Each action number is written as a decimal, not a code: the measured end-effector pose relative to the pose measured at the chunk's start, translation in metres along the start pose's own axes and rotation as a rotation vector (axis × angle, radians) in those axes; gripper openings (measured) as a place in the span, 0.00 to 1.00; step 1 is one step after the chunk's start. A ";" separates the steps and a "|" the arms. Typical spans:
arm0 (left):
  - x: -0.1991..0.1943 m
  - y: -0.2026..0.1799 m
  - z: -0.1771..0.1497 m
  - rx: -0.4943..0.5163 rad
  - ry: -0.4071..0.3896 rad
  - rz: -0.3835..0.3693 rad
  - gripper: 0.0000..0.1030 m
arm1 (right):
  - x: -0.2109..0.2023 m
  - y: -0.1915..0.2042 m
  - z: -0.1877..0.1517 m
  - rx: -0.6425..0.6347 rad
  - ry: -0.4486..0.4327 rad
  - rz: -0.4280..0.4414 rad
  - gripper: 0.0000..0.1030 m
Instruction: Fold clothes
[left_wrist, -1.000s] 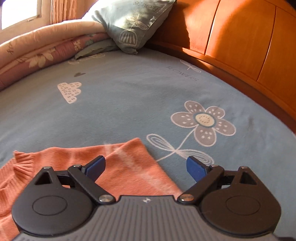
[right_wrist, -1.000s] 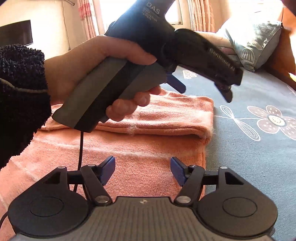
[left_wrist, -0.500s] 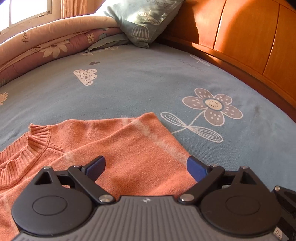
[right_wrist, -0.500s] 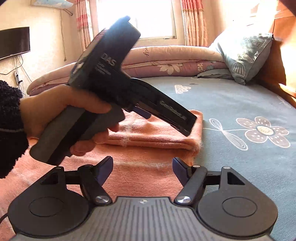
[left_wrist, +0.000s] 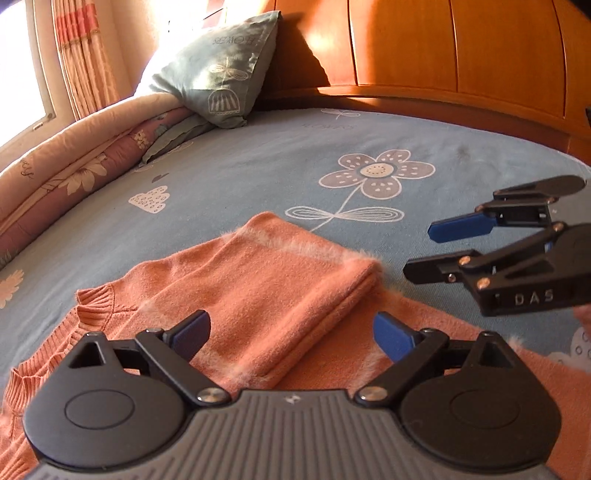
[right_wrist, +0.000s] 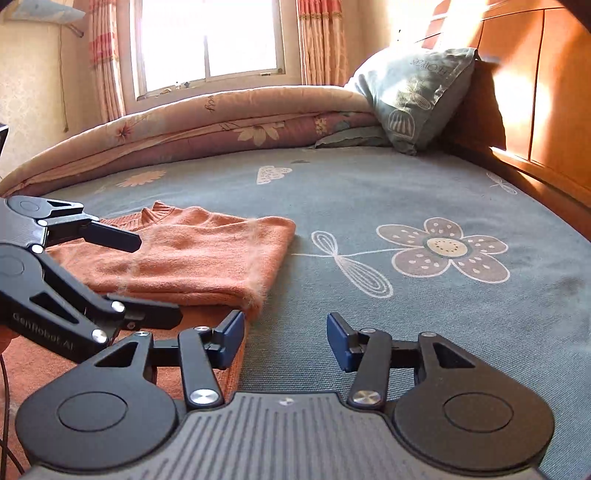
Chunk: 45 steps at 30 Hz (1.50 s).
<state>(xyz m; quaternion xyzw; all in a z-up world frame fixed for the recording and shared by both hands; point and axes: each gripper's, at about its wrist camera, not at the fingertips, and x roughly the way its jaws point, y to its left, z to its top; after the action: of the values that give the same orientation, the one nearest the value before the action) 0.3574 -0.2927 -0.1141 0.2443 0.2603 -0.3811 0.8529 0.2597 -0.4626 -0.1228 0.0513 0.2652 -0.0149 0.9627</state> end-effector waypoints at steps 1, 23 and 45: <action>0.003 -0.001 -0.001 0.010 -0.005 0.024 0.92 | 0.000 -0.002 0.000 -0.005 0.002 -0.001 0.53; 0.002 0.045 -0.007 -0.271 -0.124 0.004 0.92 | 0.028 0.089 -0.020 -0.533 -0.105 -0.268 0.44; 0.025 0.064 -0.017 -0.352 -0.019 0.018 0.93 | 0.032 0.102 -0.034 -0.748 -0.005 -0.427 0.45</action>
<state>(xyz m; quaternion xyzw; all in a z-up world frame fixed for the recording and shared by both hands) 0.4173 -0.2580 -0.1286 0.0899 0.3126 -0.3243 0.8883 0.2755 -0.3571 -0.1594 -0.3574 0.2546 -0.1165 0.8910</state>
